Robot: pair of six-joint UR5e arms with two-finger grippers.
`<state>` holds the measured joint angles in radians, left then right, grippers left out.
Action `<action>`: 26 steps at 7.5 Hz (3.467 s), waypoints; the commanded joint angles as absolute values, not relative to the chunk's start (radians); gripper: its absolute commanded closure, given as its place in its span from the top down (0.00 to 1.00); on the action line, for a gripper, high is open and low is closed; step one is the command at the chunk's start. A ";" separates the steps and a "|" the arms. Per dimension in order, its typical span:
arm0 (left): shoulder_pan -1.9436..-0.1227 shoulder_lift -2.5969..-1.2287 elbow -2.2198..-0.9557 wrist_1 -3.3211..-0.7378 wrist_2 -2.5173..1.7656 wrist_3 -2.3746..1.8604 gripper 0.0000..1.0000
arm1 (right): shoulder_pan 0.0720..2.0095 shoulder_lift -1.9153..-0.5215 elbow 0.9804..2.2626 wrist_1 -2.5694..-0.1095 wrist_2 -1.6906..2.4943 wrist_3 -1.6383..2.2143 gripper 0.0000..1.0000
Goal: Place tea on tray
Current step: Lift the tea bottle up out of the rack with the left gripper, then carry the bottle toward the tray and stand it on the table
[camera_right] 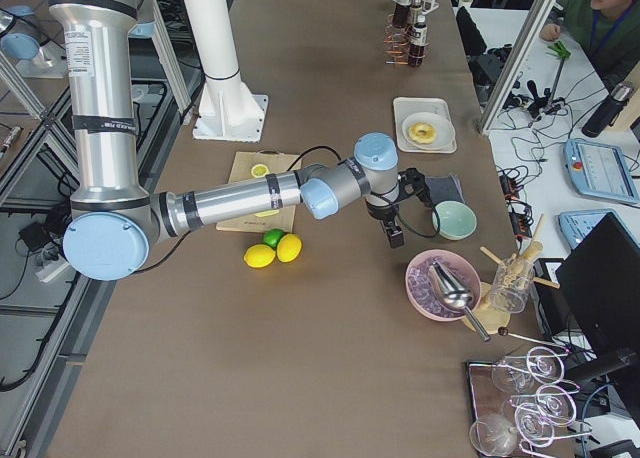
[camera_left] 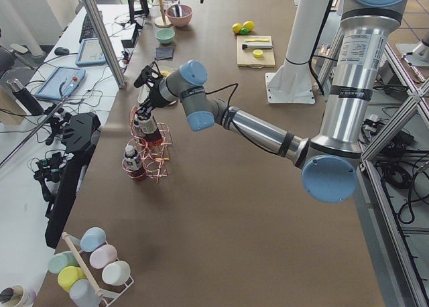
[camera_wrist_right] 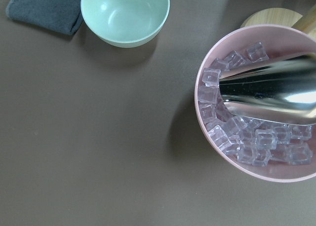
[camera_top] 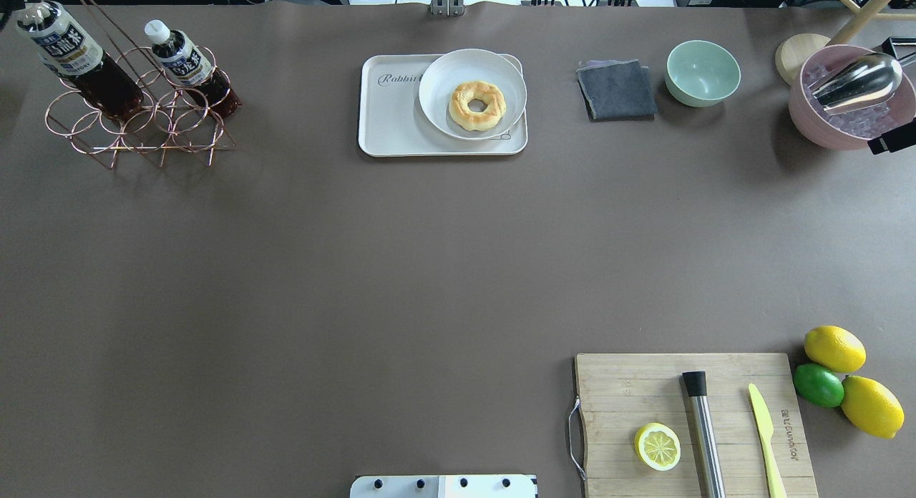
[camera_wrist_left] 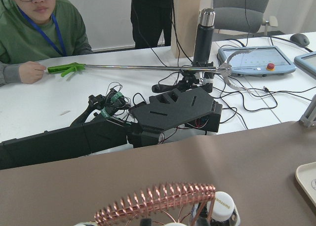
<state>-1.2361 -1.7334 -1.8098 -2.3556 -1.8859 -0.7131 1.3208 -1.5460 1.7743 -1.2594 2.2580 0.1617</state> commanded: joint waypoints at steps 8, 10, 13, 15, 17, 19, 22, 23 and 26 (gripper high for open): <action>-0.659 -2.095 -2.065 -1.794 -1.509 -0.784 0.00 | 1.168 -1.398 1.870 -1.258 2.249 0.198 1.00; -0.507 -2.187 -1.998 -1.769 -1.373 -0.863 0.00 | 1.131 -1.355 1.882 -1.258 2.249 0.234 1.00; -0.378 -2.246 -1.936 -1.773 -1.223 -0.920 0.00 | 1.115 -1.342 1.884 -1.258 2.249 0.236 1.00; -0.376 -2.247 -1.896 -1.785 -1.206 -0.943 0.00 | 1.114 -1.344 1.884 -1.256 2.249 0.236 1.00; -0.342 -2.244 -1.836 -1.882 -1.142 -0.942 0.00 | 1.109 -1.342 1.884 -1.258 2.240 0.235 1.00; -0.341 -2.241 -1.836 -1.881 -1.134 -0.934 0.00 | 1.106 -1.336 1.887 -1.258 2.238 0.236 1.00; -0.341 -2.240 -1.842 -1.881 -1.126 -0.931 0.51 | 1.104 -1.335 1.884 -1.258 2.238 0.236 1.00; -0.341 -2.241 -1.845 -1.882 -1.126 -0.933 0.96 | 1.100 -1.332 1.884 -1.258 2.240 0.238 1.00; -0.369 -2.227 -1.946 -1.876 -1.161 -1.018 0.98 | 1.065 -1.267 1.885 -1.258 2.235 0.271 1.00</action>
